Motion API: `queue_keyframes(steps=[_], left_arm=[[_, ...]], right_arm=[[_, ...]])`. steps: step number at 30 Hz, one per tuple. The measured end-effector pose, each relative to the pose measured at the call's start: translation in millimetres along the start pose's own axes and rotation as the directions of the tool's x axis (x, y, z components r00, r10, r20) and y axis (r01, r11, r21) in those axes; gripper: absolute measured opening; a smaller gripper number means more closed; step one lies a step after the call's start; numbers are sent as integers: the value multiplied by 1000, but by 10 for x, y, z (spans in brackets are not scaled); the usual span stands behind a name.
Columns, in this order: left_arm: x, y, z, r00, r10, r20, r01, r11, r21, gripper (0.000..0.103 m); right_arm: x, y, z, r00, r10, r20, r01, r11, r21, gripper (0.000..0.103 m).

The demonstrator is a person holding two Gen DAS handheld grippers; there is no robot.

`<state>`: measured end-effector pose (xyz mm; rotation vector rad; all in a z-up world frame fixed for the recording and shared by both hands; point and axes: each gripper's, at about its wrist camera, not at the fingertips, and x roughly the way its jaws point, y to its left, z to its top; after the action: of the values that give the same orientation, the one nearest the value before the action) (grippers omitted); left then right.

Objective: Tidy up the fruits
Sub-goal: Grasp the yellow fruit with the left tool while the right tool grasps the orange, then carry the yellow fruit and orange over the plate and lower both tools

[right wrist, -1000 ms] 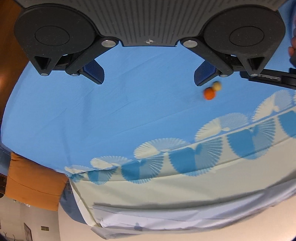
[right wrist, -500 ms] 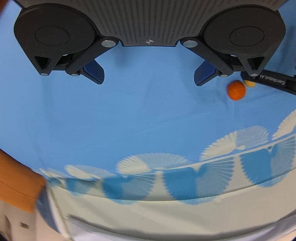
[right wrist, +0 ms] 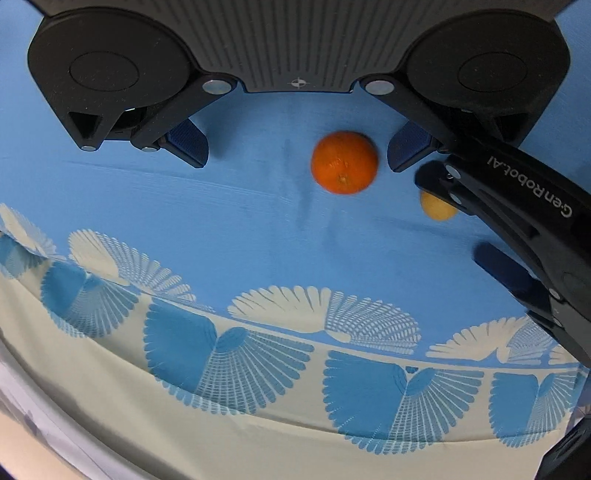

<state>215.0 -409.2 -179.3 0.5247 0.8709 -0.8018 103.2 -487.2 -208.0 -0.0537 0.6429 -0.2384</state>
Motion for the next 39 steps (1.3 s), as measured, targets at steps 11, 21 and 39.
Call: queue_keyframes(steps=[11, 21, 39], left_arm=[[-359, 150, -100, 1000, -7, -30, 5, 998, -59, 30], [-1721, 172, -647, 987, 140, -81, -152, 976, -157, 30], [-3758, 312, -2518, 959, 247, -142, -282, 892, -353, 30]], right_arm=[[-461, -338, -147, 1000, -14, -26, 21, 956, 294, 37], [-1862, -123, 61, 990, -60, 130, 7, 927, 376, 37], [-3594, 1566, -104, 935, 343, 92, -355, 905, 235, 37]])
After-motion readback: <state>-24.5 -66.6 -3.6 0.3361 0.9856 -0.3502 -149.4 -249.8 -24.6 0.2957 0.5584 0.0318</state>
